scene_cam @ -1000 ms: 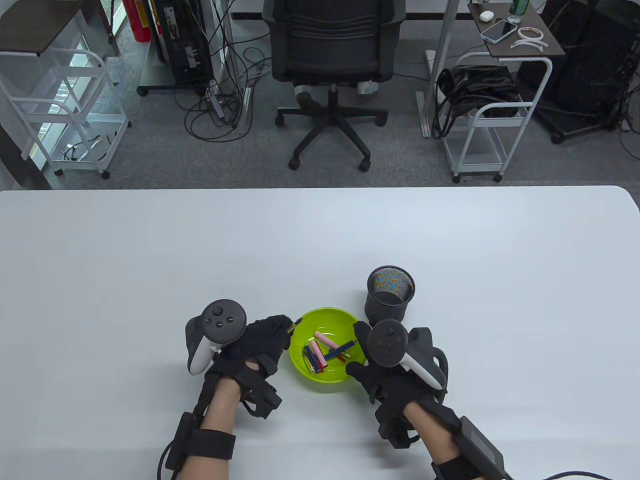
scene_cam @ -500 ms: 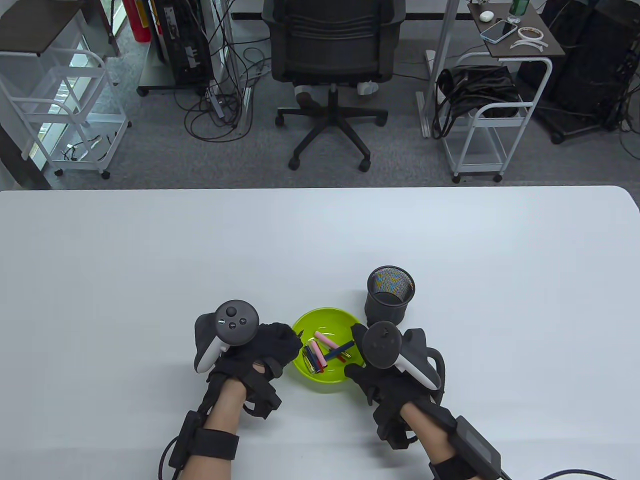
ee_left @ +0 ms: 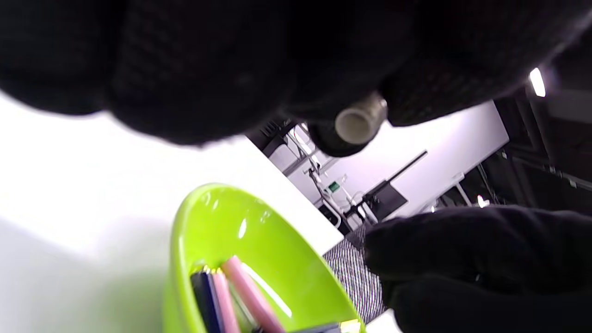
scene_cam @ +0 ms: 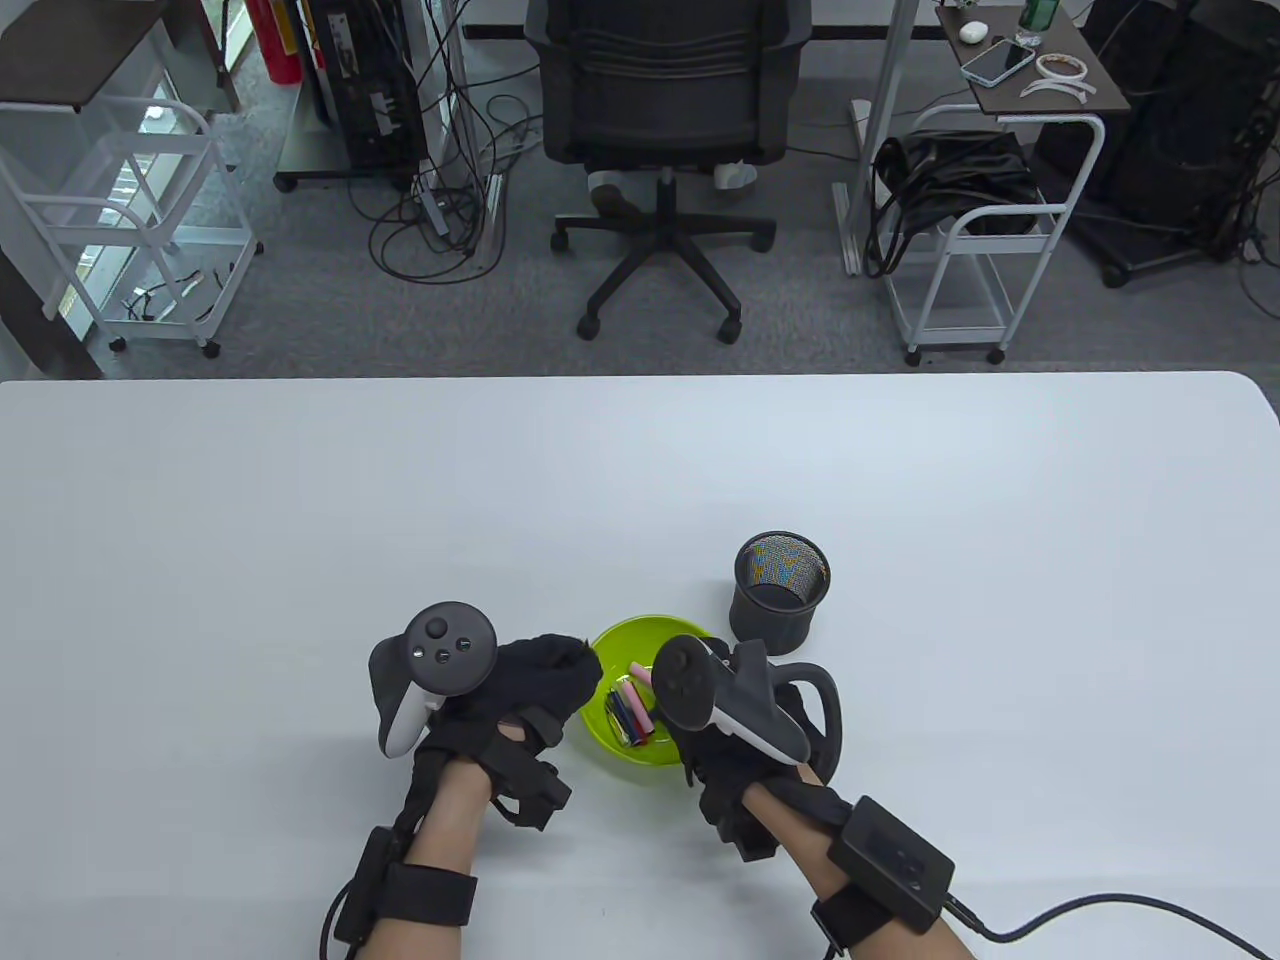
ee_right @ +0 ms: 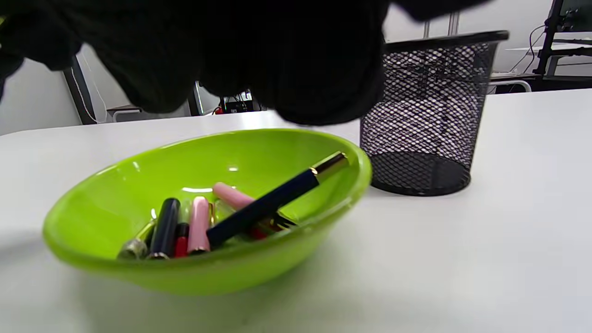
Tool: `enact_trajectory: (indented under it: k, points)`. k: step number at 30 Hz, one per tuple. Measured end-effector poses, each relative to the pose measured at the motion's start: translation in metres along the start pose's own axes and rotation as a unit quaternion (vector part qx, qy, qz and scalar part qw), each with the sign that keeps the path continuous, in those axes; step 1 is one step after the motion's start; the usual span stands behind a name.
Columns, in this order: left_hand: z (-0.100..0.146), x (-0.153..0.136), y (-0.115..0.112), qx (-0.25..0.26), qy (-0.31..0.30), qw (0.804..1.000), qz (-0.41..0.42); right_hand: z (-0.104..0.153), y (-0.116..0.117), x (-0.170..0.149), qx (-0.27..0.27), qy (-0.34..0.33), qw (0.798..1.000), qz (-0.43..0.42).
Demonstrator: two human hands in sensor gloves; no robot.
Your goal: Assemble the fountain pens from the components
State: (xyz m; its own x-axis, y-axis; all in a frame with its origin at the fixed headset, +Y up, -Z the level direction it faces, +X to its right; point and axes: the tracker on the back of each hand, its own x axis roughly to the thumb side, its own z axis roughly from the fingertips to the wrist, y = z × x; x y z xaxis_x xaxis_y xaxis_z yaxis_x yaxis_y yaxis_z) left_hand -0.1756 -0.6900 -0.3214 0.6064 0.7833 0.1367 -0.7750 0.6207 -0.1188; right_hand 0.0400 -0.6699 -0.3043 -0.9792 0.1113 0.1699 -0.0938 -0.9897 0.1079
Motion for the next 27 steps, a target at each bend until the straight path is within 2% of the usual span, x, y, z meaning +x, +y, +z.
enact_trajectory:
  k: [1,4,10,12,18,27]
  points:
    - [0.0,-0.001,0.002,0.004,0.0,1.0,0.005,-0.003,0.0,0.002,0.009,0.0,1.0,0.003]
    - [0.002,-0.005,0.006,0.017,0.009,1.0,0.025,-0.019,0.008,0.011,0.091,0.01,0.996,0.004]
    - [0.002,-0.005,0.006,0.018,0.014,1.0,0.021,-0.043,0.028,0.022,0.153,0.042,0.987,0.031]
    - [0.002,-0.005,0.006,0.018,0.014,1.0,0.018,-0.048,0.033,0.024,0.158,0.051,0.985,0.039]
    - [0.003,-0.003,0.007,0.016,0.006,0.999,0.044,-0.054,0.04,0.027,0.126,0.083,0.986,0.067]
    - [0.004,-0.002,0.007,0.018,0.004,0.998,0.053,-0.058,0.037,0.026,0.143,0.108,0.981,0.08]
